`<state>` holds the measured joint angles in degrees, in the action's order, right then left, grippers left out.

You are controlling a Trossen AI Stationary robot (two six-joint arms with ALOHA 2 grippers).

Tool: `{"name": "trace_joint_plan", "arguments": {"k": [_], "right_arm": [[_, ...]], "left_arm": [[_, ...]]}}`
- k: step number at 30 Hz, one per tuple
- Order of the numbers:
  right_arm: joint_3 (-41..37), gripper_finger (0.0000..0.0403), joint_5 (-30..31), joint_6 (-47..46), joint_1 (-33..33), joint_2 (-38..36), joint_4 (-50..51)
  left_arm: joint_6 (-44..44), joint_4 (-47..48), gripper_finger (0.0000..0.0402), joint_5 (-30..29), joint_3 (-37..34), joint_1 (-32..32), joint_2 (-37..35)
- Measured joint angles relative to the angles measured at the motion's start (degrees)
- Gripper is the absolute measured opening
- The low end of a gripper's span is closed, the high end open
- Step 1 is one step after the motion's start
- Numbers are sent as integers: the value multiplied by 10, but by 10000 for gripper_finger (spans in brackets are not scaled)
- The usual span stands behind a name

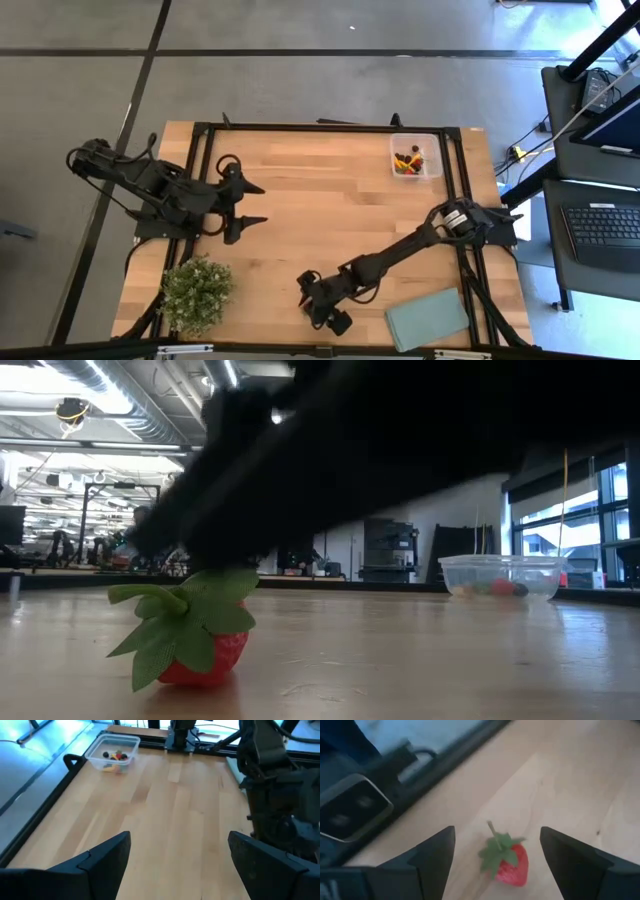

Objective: Pick and placing Produce into tupperware
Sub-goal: Put the red strawberry into the transparent bin

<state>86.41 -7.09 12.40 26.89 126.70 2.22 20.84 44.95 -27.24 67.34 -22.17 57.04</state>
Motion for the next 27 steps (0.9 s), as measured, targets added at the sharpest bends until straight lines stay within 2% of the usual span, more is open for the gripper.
{"name": "trace_joint_plan", "arguments": {"k": [10, 14, 23, 27], "right_arm": [[0, 292, -4, 0, -8, 37, -8], [0, 280, -4, -2, -13, 38, -3], [0, 196, -5, -4, -17, 38, 3], [0, 151, -1, -34, -17, 38, 3]], "left_arm": [[0, -10, 326, -6, 0, 0, 0], [-2, -10, 326, -6, 0, 0, 0], [-4, -9, 326, -6, 0, 0, 0], [-4, -9, 326, -6, 0, 0, 0]]}}
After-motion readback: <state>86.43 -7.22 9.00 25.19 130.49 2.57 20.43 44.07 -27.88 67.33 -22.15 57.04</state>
